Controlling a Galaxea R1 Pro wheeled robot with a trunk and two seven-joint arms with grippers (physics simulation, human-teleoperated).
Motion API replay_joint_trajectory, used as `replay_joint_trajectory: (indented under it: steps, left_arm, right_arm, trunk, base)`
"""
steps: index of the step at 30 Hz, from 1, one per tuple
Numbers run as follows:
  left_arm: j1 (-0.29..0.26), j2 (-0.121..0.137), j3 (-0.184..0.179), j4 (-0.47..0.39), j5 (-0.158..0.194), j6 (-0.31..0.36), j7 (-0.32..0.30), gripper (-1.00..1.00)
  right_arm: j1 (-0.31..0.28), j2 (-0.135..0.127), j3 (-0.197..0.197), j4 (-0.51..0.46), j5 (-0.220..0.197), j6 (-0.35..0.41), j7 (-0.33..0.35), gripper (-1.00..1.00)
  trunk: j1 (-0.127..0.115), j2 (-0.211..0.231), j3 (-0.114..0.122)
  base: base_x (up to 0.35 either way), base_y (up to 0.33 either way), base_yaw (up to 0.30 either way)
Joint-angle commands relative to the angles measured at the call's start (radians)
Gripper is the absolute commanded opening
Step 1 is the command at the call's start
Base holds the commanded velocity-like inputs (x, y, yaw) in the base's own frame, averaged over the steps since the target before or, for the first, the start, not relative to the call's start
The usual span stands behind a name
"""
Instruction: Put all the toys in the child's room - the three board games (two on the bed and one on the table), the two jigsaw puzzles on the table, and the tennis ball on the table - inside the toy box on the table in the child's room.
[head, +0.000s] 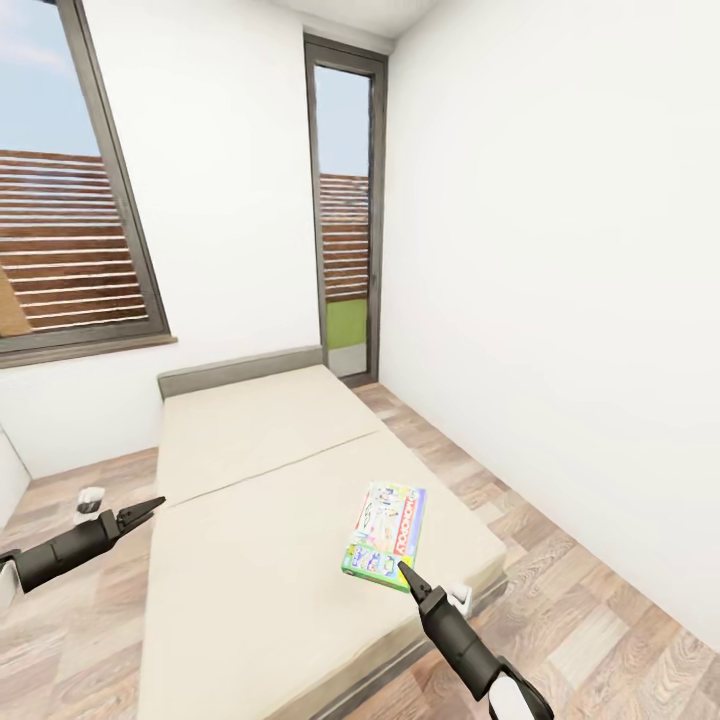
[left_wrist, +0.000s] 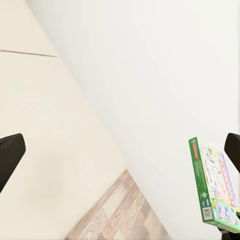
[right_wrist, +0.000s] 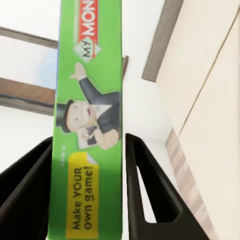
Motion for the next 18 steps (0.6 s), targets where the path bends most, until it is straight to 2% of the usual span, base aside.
replay_joint_trajectory:
  steps: [1,10,18]
  left_arm:
    - [-0.001,0.000,0.002,0.000,0.001,0.010,-0.004,1.00]
    - [-0.001,0.000,0.002,0.001,0.001,0.008,-0.009,1.00]
    - [-0.001,0.000,0.002,0.001,0.001,0.007,-0.006,1.00]
  right_arm:
    - [-0.001,0.001,-0.003,0.001,-0.007,0.009,0.003,-1.00]
    - [-0.001,0.001,-0.004,0.011,-0.009,0.009,0.003,-1.00]
    - [-0.001,0.001,-0.006,0.013,-0.012,0.010,0.003,-1.00]
  trunk:
    - [0.001,-0.002,-0.001]
    - [0.001,-0.002,0.010]
    - [0.001,-0.002,0.011]
  base:
    - [0.000,0.000,-0.207]
    - [0.000,0.000,-0.203]
    - [0.000,0.000,-0.066]
